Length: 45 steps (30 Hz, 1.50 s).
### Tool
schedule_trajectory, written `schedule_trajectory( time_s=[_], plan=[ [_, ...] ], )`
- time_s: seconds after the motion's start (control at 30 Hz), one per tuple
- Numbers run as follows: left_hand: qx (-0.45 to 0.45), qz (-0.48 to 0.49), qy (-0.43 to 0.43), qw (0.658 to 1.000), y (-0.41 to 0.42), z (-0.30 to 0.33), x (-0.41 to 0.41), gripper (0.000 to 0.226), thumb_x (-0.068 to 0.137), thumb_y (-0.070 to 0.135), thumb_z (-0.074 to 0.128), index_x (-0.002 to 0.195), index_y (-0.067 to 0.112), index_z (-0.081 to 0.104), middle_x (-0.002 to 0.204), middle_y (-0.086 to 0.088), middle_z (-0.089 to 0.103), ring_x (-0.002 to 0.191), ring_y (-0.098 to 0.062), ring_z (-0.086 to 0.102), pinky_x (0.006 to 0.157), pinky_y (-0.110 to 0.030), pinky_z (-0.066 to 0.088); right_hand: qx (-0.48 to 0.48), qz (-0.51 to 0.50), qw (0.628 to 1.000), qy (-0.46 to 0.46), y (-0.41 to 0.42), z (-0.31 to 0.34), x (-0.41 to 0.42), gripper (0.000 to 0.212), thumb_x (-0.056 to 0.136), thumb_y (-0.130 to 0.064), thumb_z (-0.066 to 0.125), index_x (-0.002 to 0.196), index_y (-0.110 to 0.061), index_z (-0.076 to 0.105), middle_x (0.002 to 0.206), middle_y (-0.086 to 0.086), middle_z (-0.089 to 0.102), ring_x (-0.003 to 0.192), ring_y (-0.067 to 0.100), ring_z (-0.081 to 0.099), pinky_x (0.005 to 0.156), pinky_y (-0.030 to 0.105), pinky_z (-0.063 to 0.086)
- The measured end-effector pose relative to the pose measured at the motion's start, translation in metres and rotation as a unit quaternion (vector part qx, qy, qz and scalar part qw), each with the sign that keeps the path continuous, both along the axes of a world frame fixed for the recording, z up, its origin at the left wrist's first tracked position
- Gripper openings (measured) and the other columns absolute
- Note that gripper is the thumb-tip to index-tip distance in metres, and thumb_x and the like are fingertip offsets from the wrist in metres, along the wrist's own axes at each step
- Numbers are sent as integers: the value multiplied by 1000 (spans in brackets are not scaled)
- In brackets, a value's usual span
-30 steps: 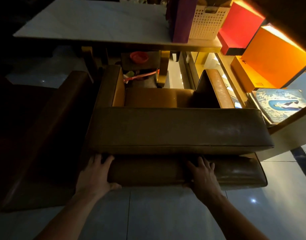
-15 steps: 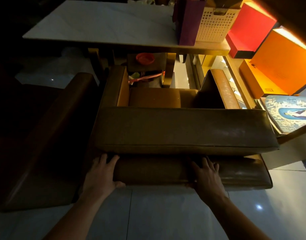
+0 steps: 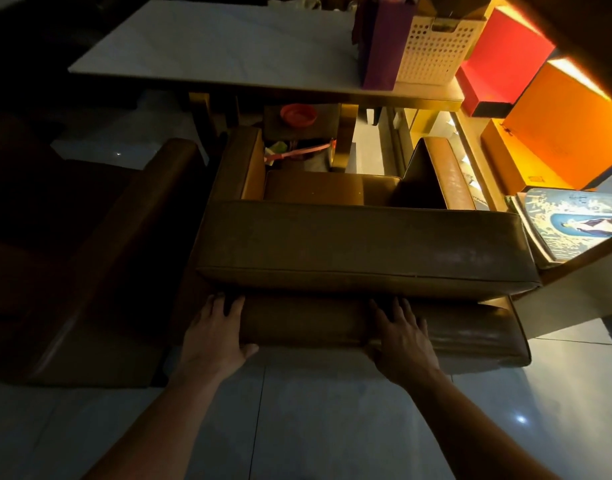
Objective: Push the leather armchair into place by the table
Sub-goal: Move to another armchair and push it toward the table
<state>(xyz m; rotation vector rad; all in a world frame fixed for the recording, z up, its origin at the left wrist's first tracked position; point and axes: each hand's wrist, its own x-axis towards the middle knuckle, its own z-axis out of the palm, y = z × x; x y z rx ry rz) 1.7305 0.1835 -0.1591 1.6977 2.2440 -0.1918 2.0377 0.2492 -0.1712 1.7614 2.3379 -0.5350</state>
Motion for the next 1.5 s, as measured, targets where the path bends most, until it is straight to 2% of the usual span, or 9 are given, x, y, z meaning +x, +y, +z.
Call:
schedule_trajectory(
  time_s=[0.07, 0.13, 0.23, 0.3, 0.6, 0.87, 1.17, 1.27, 1.5],
  plan=[
    [-17, -7, -11, 1000, -2, 6, 4, 97, 79, 68, 63, 153, 31, 13, 159, -7, 18, 145, -29, 20, 111, -45, 33, -16, -7, 1000, 9, -2, 7, 0, 89, 88, -55, 60, 154, -34, 4, 164, 11, 1, 149, 35, -3, 119, 57, 18],
    [-26, -19, -21, 999, -5, 13, 8, 94, 78, 70, 61, 153, 32, 18, 157, -3, 25, 141, -27, 29, 108, -44, 36, -23, -12, 999, 23, -5, 15, 0, 85, 86, -56, 61, 152, -35, 12, 162, 11, 13, 149, 35, 9, 115, 54, 28],
    [-23, -34, -25, 999, -8, 25, 16, 92, 78, 72, 60, 152, 32, 23, 152, 1, 33, 136, -23, 35, 105, -42, 39, -20, -8, 999, 36, -12, 29, -2, 77, 83, -63, 59, 147, -37, 25, 149, 5, 35, 136, 30, 34, 104, 50, 44],
    [-15, -35, -29, 999, -10, 32, 19, 94, 75, 76, 59, 151, 33, 24, 153, 2, 33, 137, -23, 35, 106, -43, 39, -20, -8, 999, 39, -17, 38, -2, 74, 83, -66, 56, 145, -35, 30, 145, 3, 40, 131, 27, 40, 101, 48, 46],
    [13, -59, -42, 997, -23, 77, 13, 102, 70, 83, 56, 152, 34, 21, 157, 4, 29, 141, -20, 30, 113, -42, 30, -16, -15, 999, 35, -31, 84, -16, 86, 81, -64, 62, 150, -32, 21, 152, 6, 34, 138, 30, 34, 106, 50, 42],
    [13, -76, -65, 995, -55, 116, -42, 106, 67, 84, 58, 153, 38, 16, 162, 3, 19, 145, -22, 23, 116, -47, 26, 11, -3, 1000, 18, -63, 132, -76, 89, 82, -54, 68, 153, -30, 20, 153, 8, 33, 139, 30, 33, 107, 48, 40],
    [55, -64, -66, 994, -136, 160, -185, 109, 65, 86, 58, 153, 38, 15, 161, 3, 20, 144, -23, 27, 112, -47, 33, 42, 13, 999, 12, -137, 172, -204, 94, 79, -58, 70, 153, -30, 19, 153, 9, 31, 137, 30, 35, 107, 47, 39],
    [71, -58, -68, 993, -168, 173, -241, 106, 68, 82, 61, 153, 37, 16, 162, 2, 19, 145, -23, 25, 113, -45, 32, 49, 24, 998, 25, -162, 181, -262, 92, 79, -54, 71, 152, -31, 20, 155, 9, 30, 138, 31, 33, 108, 48, 38],
    [79, -45, -74, 993, -208, 182, -348, 106, 68, 81, 61, 153, 39, 13, 163, 3, 15, 147, -22, 18, 114, -50, 28, 56, 56, 995, 53, -196, 186, -380, 84, 84, -65, 58, 152, -31, 20, 158, 12, 25, 141, 33, 29, 111, 48, 34]
  ],
)
